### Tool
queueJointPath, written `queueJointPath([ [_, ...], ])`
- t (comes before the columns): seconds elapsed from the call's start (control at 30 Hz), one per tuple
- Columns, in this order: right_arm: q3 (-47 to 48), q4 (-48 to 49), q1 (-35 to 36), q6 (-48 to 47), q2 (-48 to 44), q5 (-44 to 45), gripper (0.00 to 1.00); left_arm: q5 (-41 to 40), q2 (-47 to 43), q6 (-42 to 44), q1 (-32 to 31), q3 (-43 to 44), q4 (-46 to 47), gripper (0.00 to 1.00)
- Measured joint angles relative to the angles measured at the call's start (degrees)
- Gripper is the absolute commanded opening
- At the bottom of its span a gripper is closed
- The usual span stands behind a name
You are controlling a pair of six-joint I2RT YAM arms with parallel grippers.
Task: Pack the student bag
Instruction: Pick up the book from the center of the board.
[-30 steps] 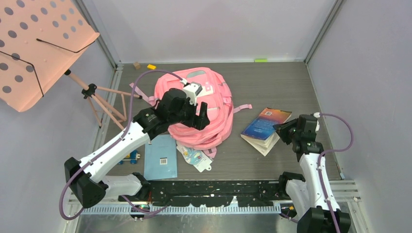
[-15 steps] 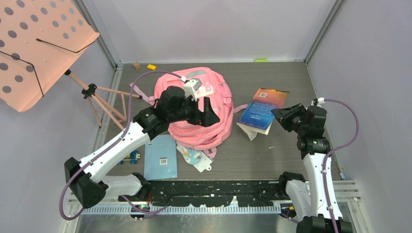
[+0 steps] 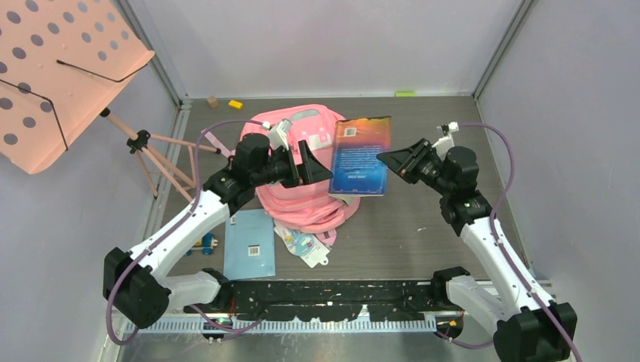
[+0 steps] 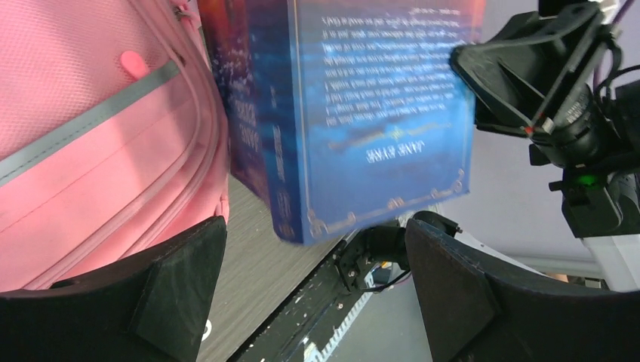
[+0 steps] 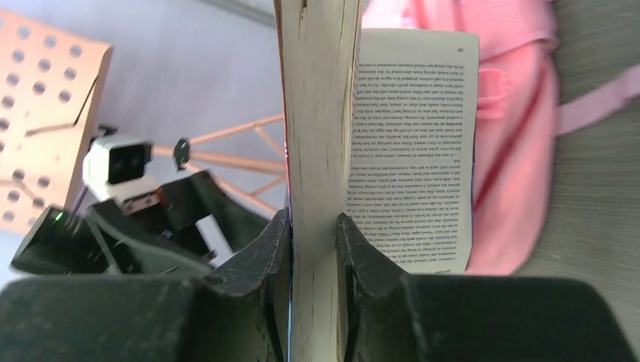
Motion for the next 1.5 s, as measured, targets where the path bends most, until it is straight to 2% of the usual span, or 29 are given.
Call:
queueJointPath([
  [0.27,2.58,9.03,8.87,0.55,3.72,-1.64,0.01,0.35,-2.14,-0.2,1.42,-1.27,-0.11,0.9],
  [0.53,3.06,14.25,13.33,1.4,6.64,-1.62,0.01,0.39,-4.63,-2.62,1.99,-5.29,2.78,0.7],
  [0.6,3.06,15.52,14.1,1.64,7.5,-1.62,0.01,0.52,-4.83,-3.17,2.03,-6.25,3.69,0.62],
  [0.7,3.06,16.87,14.69,1.97,8.44,-1.49,0.01,0.5,-5.84,-4.31,2.03,-7.74,5.73,0.34],
  [0.83,3.04,17.79,14.69,1.88,8.52,-0.72,0.01,0.46,-8.2,-6.34,2.58,-10.03,8.96,0.08],
  [0.87,3.04,17.94,14.69,1.7,8.52,-0.5,0.01,0.28,-8.9,-6.43,2.62,-10.29,9.53,0.01],
  [0.9,3.04,18.05,14.69,1.53,8.52,-0.33,0.01,0.26,-9.51,-6.51,2.64,-10.47,9.84,0.0],
  [0.97,3.04,17.94,14.86,0.96,8.52,-0.04,0.07,0.22,-10.8,-6.4,2.67,-10.84,10.21,0.0],
  [1.03,3.04,17.29,15.04,0.22,8.52,0.37,0.23,0.24,-11.67,-6.23,2.69,-11.1,10.19,0.0],
  [1.07,3.04,16.72,15.1,-0.22,8.52,0.7,0.4,0.26,-11.98,-6.14,2.69,-11.21,10.12,0.0],
  [1.1,3.04,16.02,15.1,-0.63,8.52,1.11,0.49,0.26,-12.17,-6.03,2.71,-11.28,10.03,0.0],
  [1.13,3.04,15.43,15.17,-1.09,8.52,1.49,0.68,0.35,-12.35,-5.84,2.82,-11.3,9.81,0.0],
  [1.2,2.86,14.73,15.21,-1.55,8.52,2.51,0.85,0.83,-12.87,-4.7,2.91,-11.3,9.18,0.0],
  [1.23,2.8,14.78,15.21,-2.12,8.52,2.75,0.9,1.22,-13.18,-4.02,2.91,-11.26,8.83,0.0],
  [1.3,2.67,14.99,15.19,-2.67,8.52,3.15,0.93,1.75,-13.86,-1.81,2.89,-11.02,6.95,0.0],
  [1.5,1.88,17.97,15.21,-2.8,10.58,0.24,0.94,2.05,-15.37,3.54,3.61,-9.55,-0.74,0.0],
])
